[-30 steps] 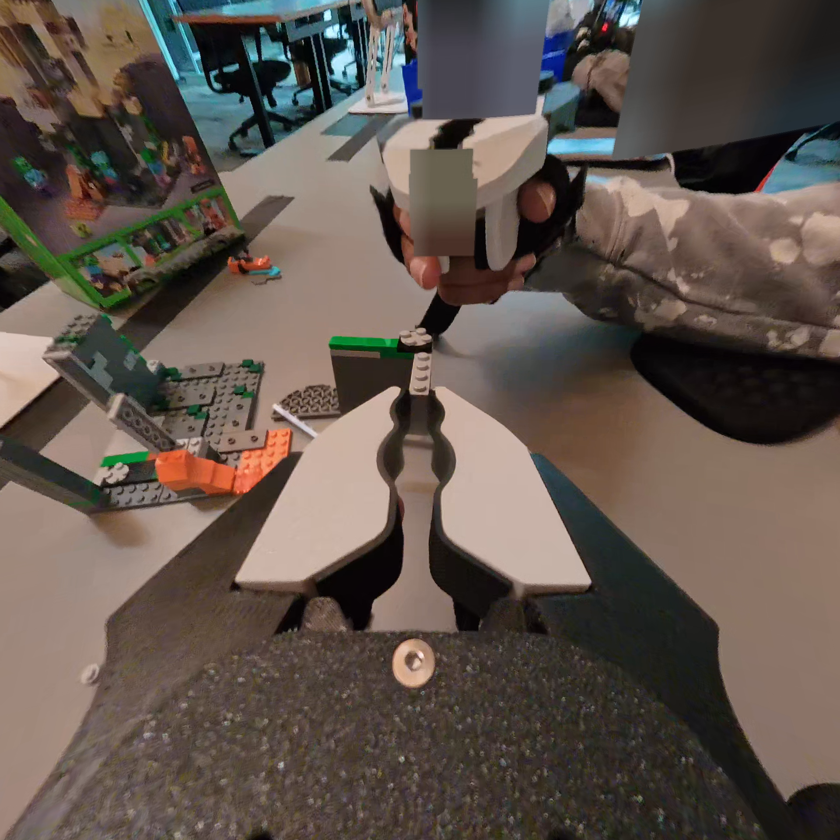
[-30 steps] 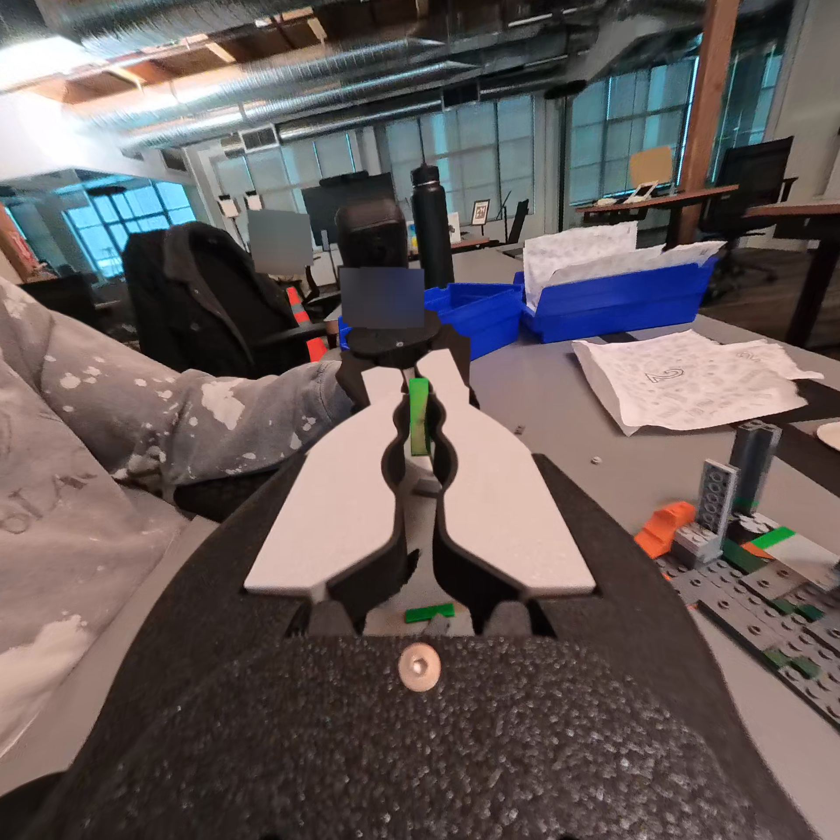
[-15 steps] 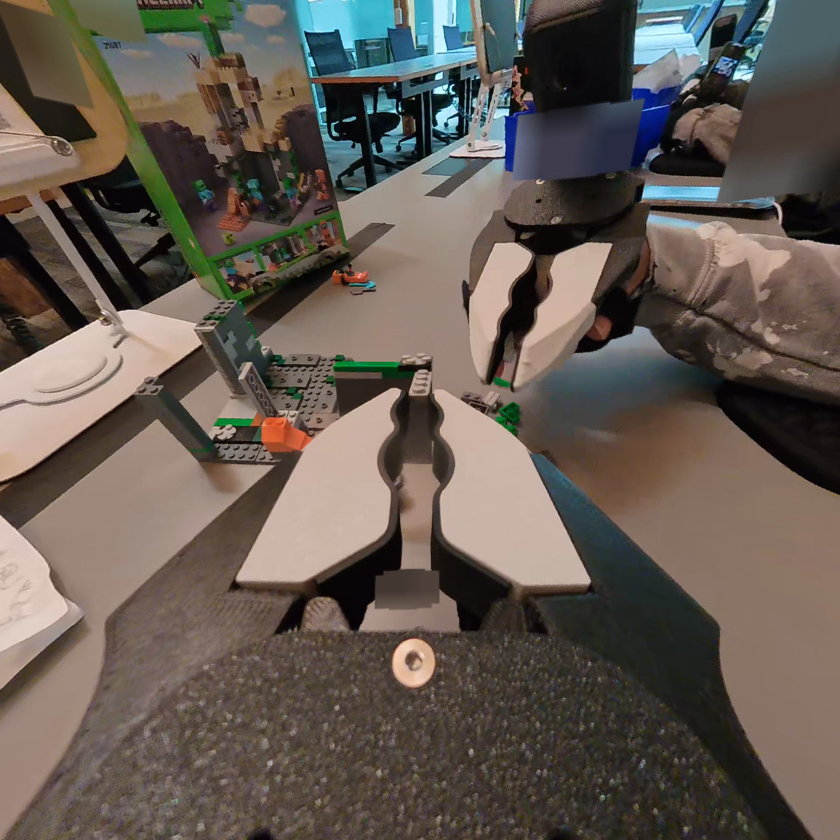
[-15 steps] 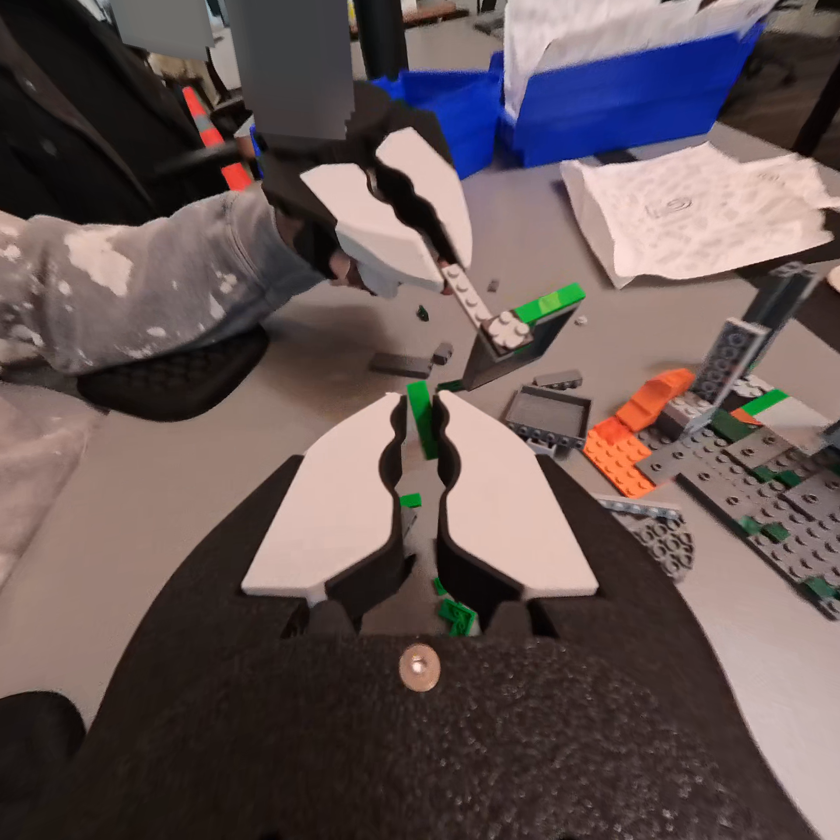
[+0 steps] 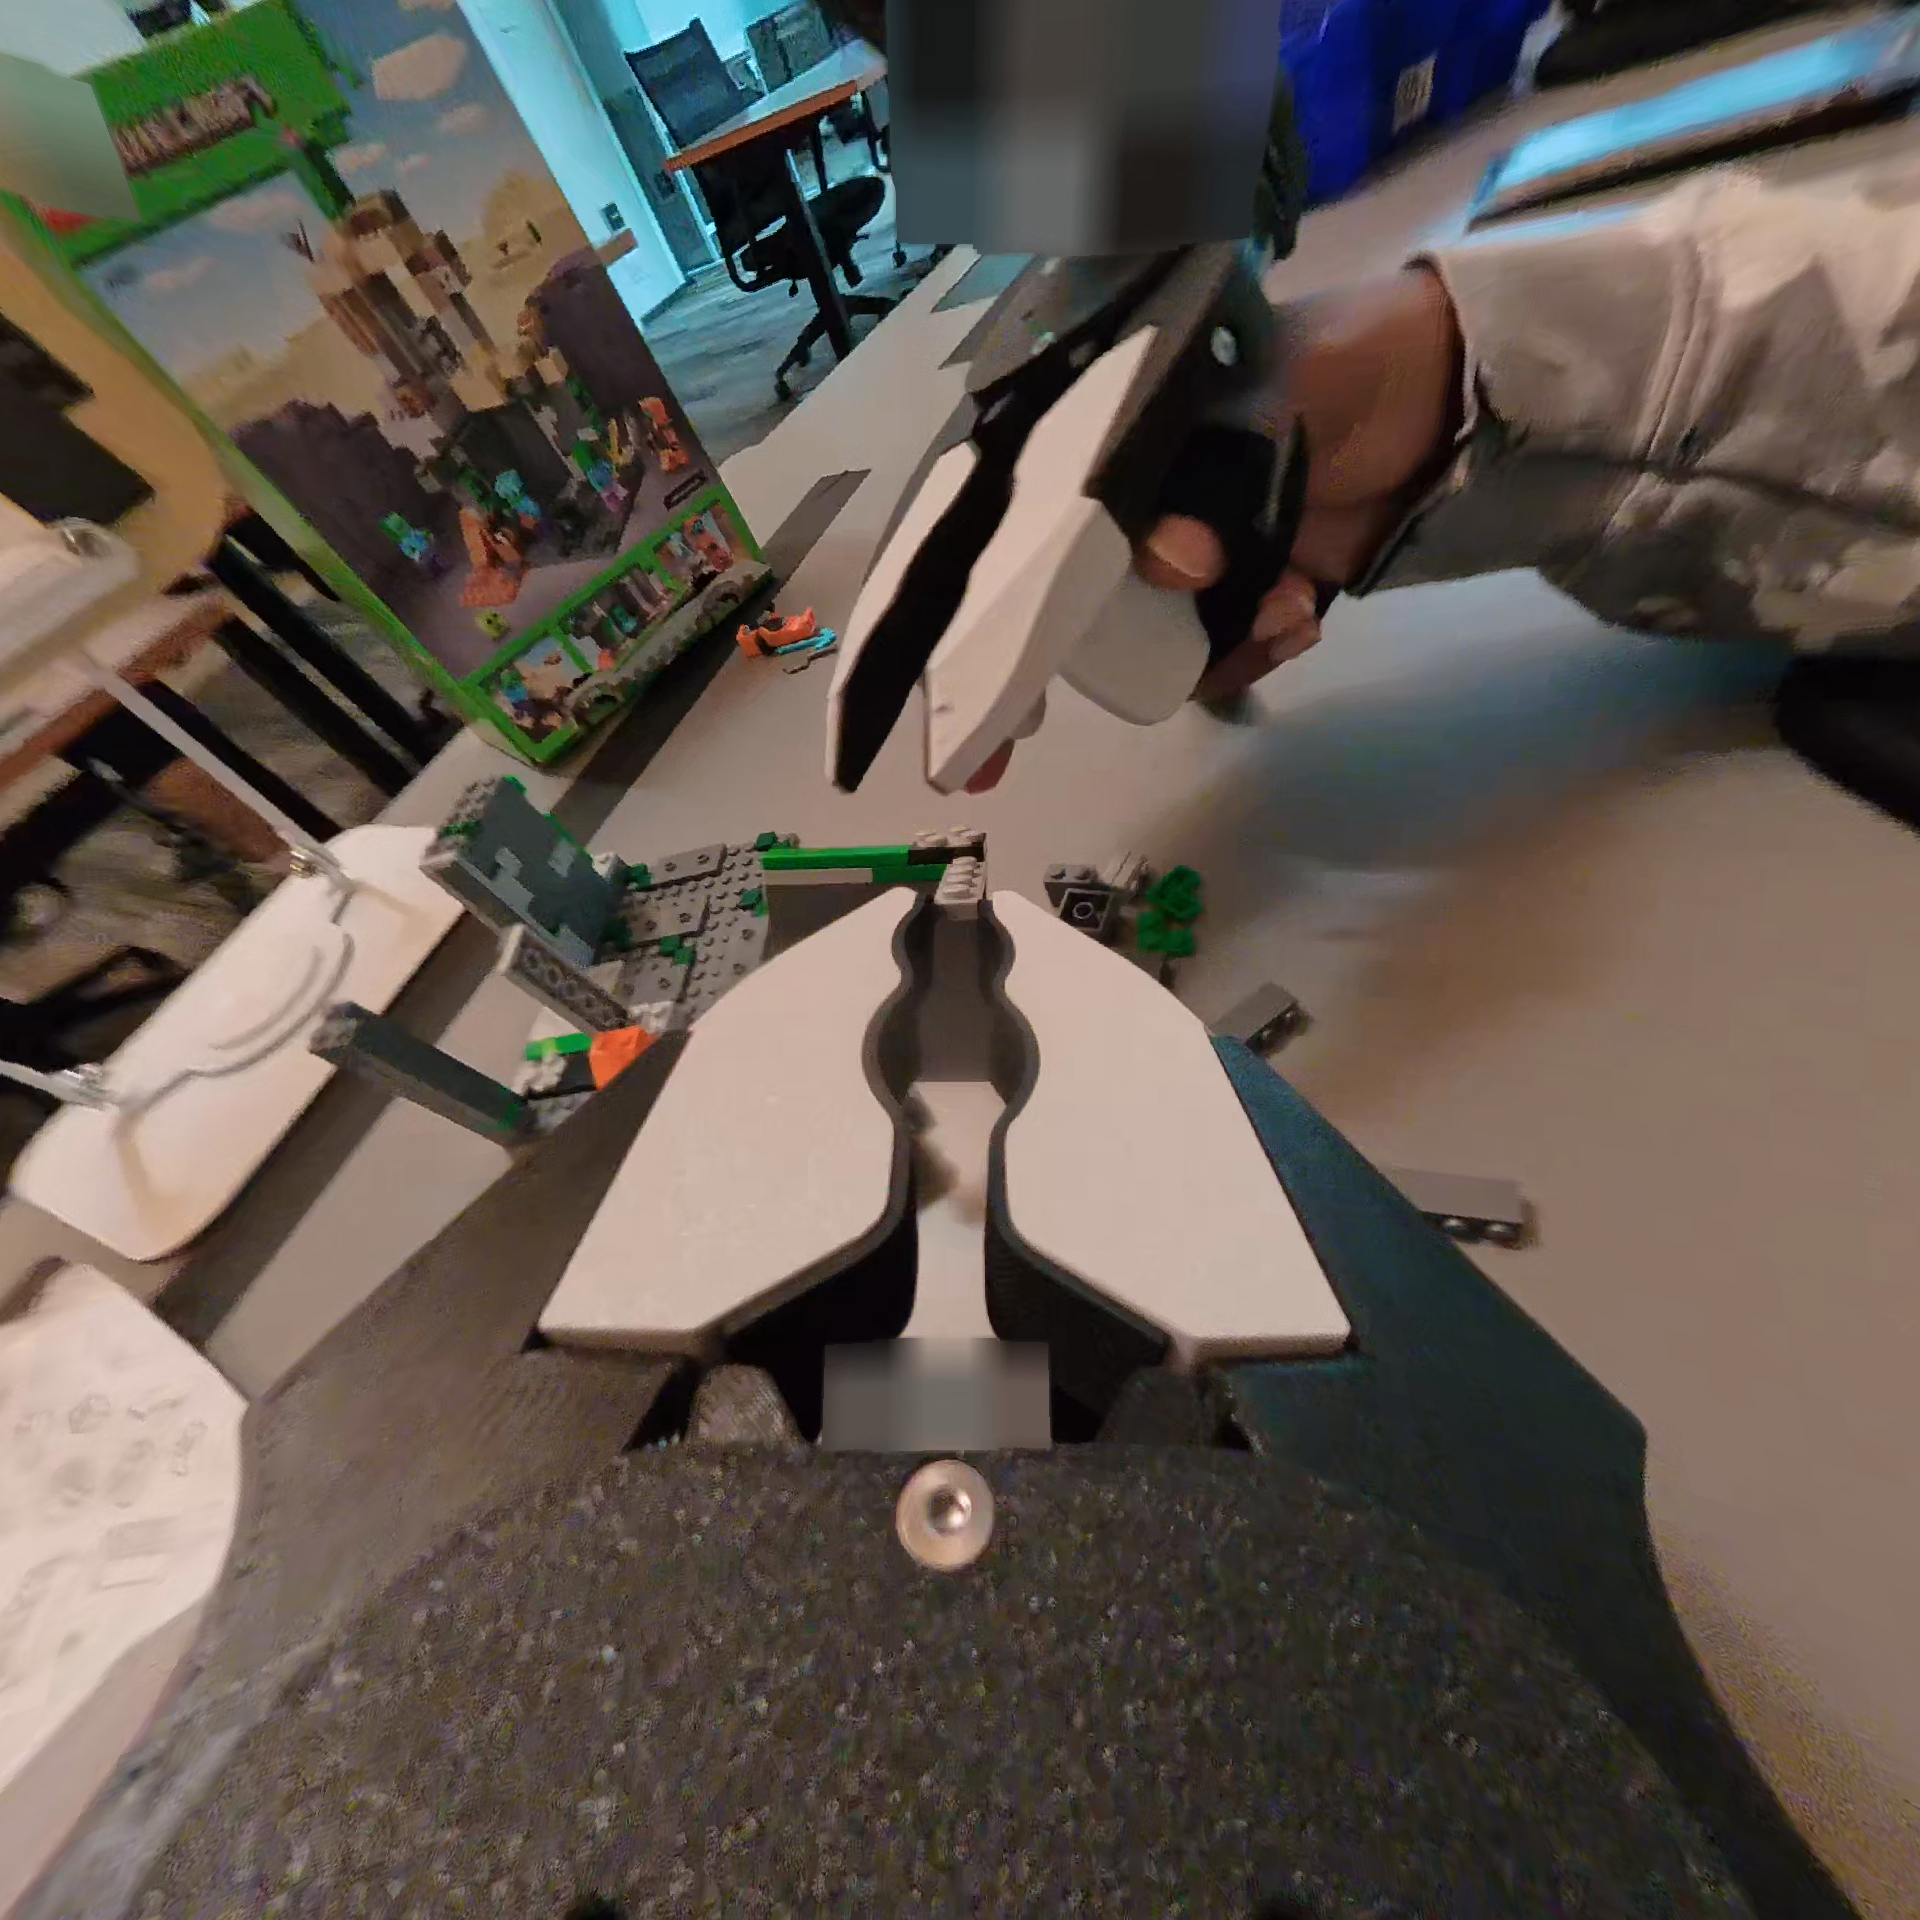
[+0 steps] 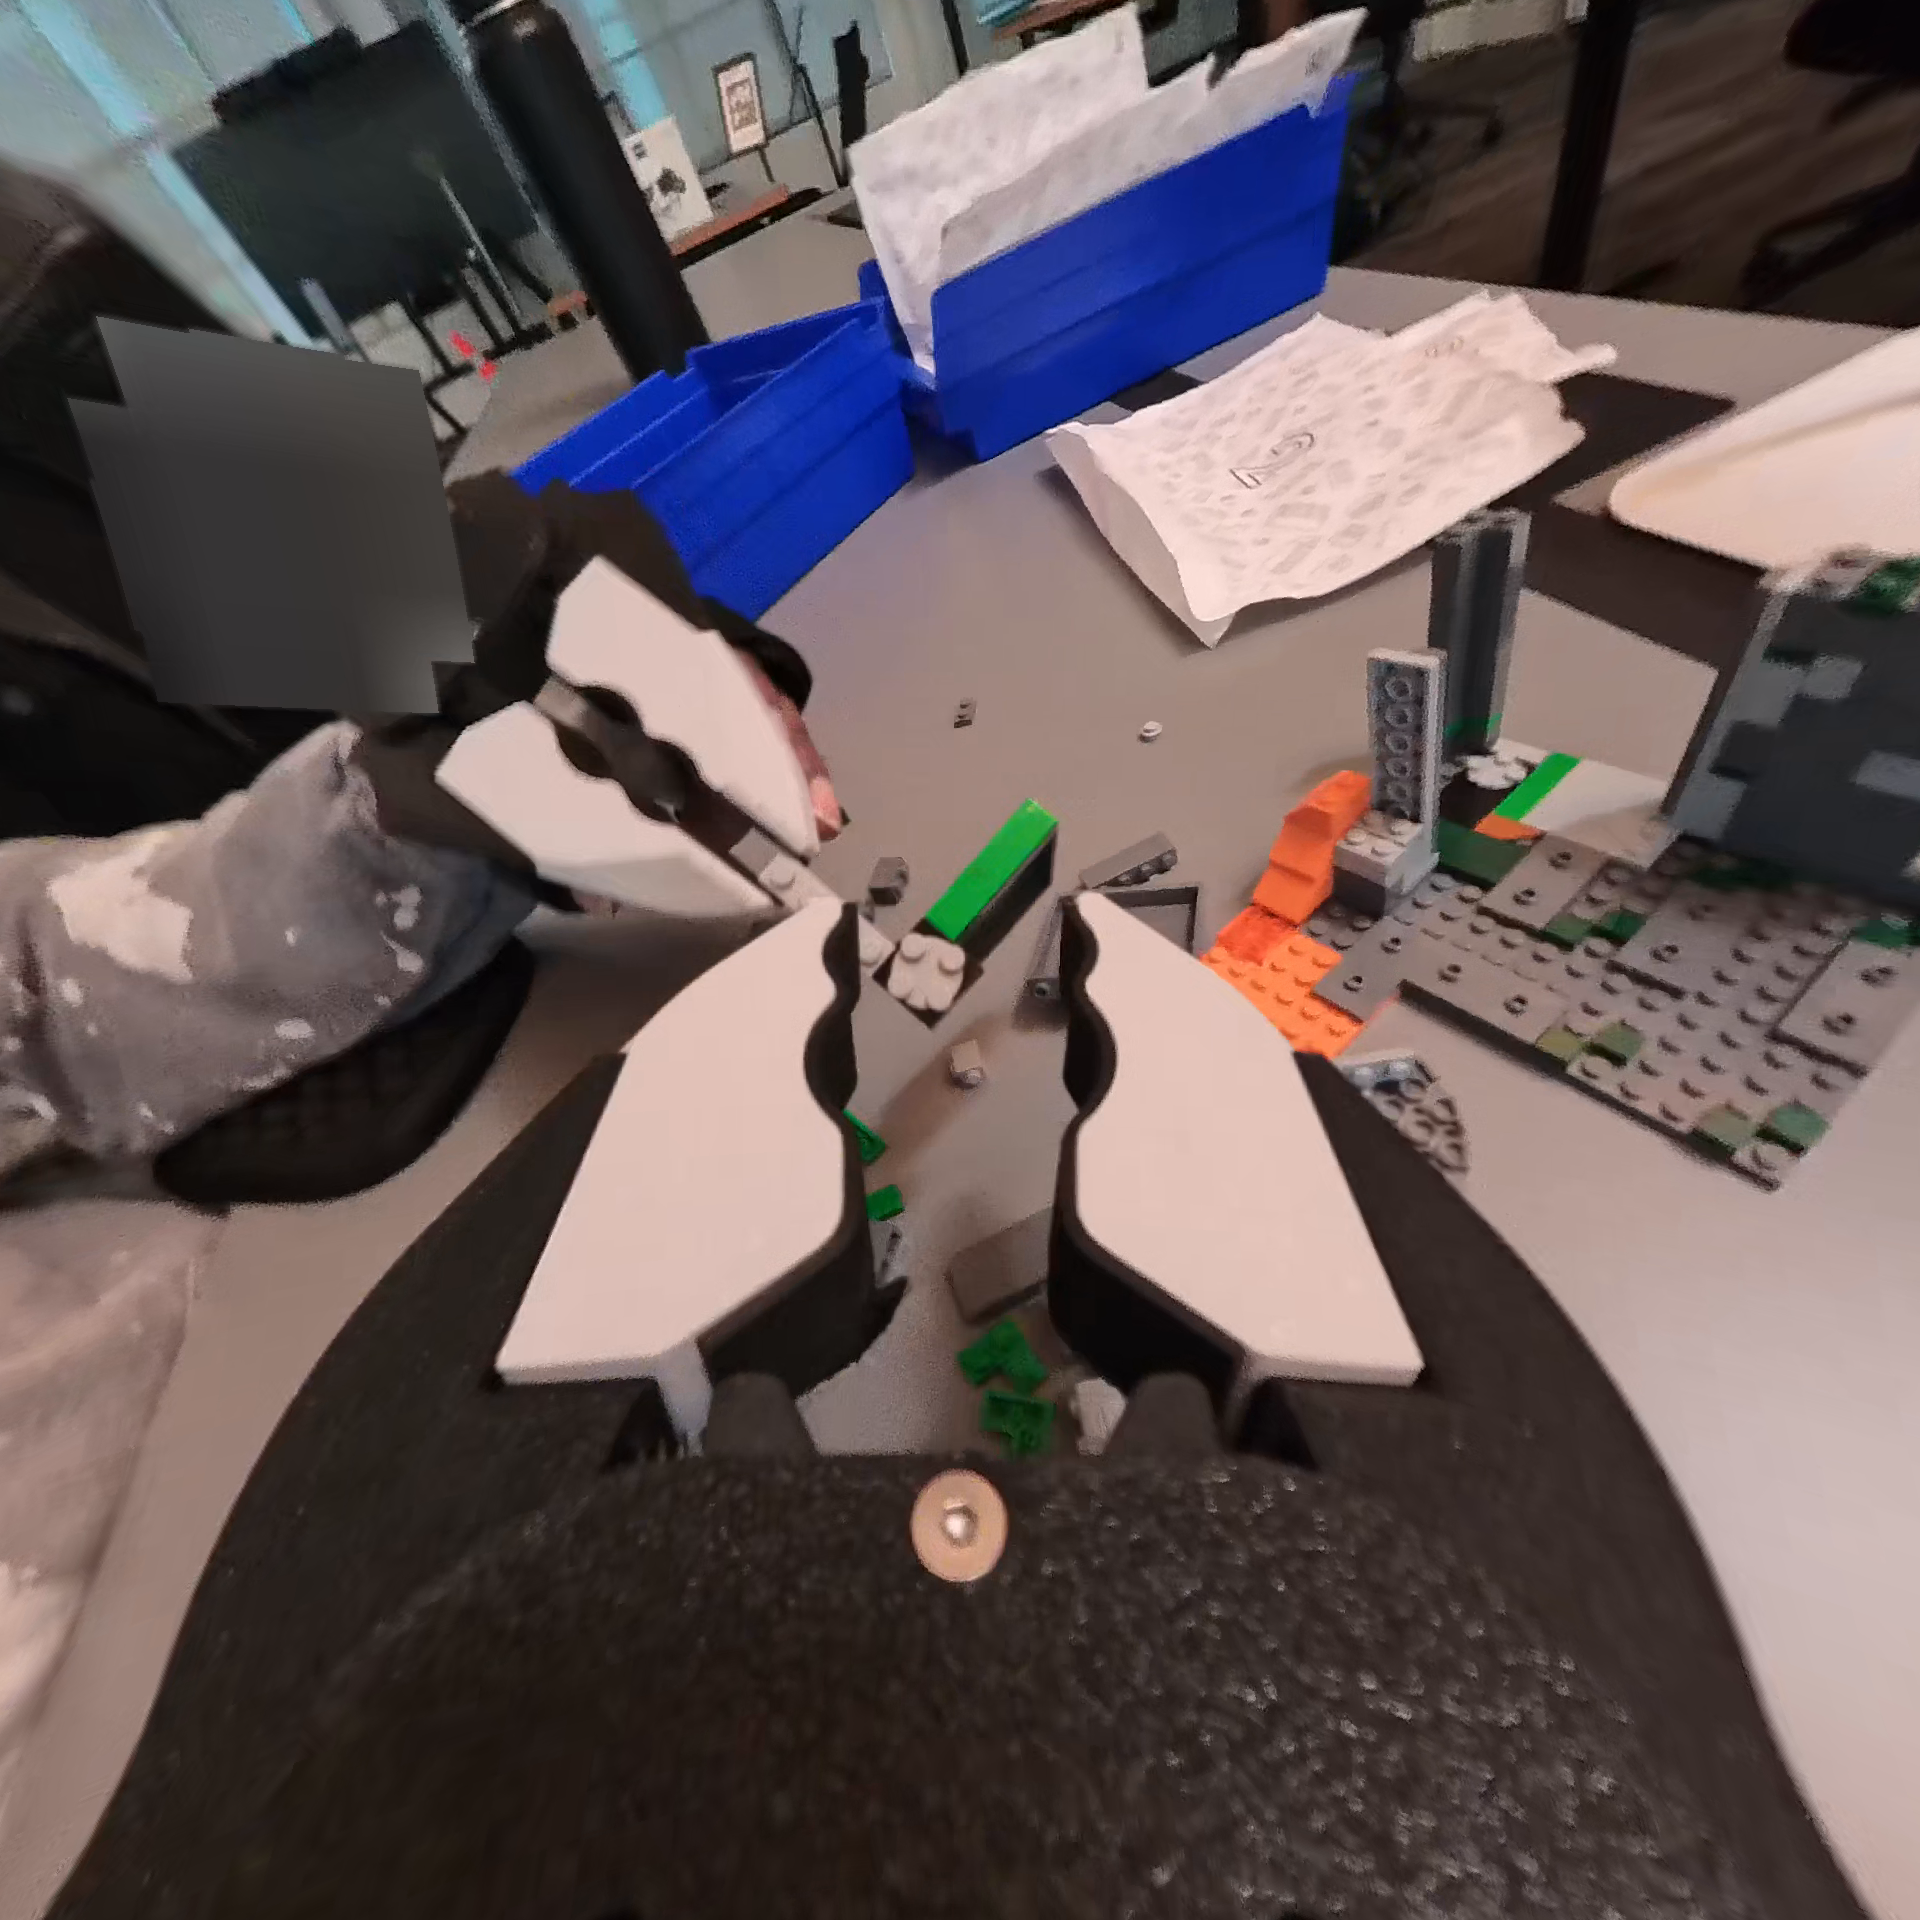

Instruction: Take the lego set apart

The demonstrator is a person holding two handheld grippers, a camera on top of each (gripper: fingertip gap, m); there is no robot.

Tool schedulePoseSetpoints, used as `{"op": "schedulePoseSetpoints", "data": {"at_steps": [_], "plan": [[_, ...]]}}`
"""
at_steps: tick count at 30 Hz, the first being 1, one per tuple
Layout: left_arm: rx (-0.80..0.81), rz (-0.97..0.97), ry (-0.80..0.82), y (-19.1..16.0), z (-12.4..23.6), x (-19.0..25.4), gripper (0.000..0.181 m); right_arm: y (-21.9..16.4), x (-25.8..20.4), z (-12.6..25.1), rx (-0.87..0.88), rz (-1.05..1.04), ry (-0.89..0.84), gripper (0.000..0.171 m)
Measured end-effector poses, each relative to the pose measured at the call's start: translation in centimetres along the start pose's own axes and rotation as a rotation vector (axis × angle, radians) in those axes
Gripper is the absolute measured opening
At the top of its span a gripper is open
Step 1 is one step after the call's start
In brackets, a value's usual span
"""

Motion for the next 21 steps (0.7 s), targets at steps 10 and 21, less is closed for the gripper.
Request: {"op": "schedulePoseSetpoints", "data": {"at_steps": [10, 21], "plan": [[-0.074, -0.188, 0.04, 0.3, -1.4, 1.7, 0.008, -0.4, 0.4, -1.2, -0.026, -0.078, -0.098, 0.013], [0.132, 0.227, -0.065, 0.0, 0.5, -1.1, 0.032, -0.5, -0.6, -0.3, -0.077, 0.117, 0.023, 0.008]]}}
Point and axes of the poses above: each gripper's, where its closed fingertips meet, z back along the fingers, y out of its top, x = y × z across the jaws, the point moved 10 cm from there along z, back along the fingers, and after that the axes turned 4 degrees about x, right-handed, at the moved point
